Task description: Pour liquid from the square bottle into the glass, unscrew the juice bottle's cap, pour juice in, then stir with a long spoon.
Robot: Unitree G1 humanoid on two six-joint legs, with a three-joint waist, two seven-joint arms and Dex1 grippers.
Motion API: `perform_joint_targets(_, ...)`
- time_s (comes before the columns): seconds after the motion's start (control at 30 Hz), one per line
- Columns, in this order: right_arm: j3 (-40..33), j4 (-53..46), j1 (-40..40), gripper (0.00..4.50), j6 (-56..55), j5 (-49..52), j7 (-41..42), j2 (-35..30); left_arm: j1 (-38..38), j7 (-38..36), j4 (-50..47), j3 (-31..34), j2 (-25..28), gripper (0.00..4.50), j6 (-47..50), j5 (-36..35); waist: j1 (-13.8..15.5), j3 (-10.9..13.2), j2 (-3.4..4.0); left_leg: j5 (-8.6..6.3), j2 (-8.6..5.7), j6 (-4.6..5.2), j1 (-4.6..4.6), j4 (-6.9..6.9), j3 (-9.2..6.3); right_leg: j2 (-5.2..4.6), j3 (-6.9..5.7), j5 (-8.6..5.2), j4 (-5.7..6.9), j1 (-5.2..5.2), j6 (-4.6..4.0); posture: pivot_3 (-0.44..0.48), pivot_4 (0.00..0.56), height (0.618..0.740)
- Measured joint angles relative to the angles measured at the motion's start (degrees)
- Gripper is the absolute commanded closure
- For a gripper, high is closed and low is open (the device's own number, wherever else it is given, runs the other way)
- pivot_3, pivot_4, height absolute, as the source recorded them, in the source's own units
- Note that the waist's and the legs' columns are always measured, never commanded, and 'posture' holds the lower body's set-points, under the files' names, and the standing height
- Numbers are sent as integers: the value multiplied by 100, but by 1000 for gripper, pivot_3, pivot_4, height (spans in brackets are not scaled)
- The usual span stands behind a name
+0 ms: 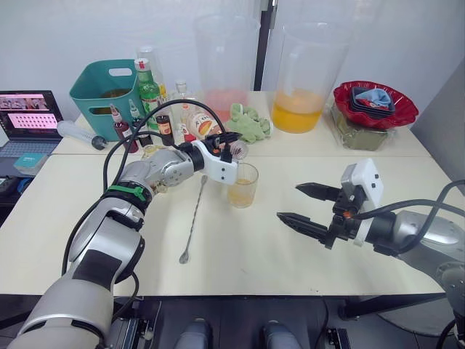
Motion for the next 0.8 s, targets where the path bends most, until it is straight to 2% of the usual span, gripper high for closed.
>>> perform_joint_targets(0.37,1,0,-1,35,-1,-6,5,0,0,-64,0,9,-2,2874,-5,-75,0,0,0,0,0,0,0,4,0,0,0,0,3,1,1,0,150,740)
perform_joint_targets(0.47,3,3,-3,35,-1,-6,33,0,3,-391,0,161,-76,2874,35,-451,4,0,0,0,-1,0,-1,6,0,0,-1,0,3,1,1,0,150,740)
perform_joint_targets(0.8,15,39,-39,35,-1,-66,162,0,216,-2203,-298,1052,-416,2874,803,-2334,-13,0,0,0,1,0,-1,10,-4,2,-3,0,9,1,1,0,150,740)
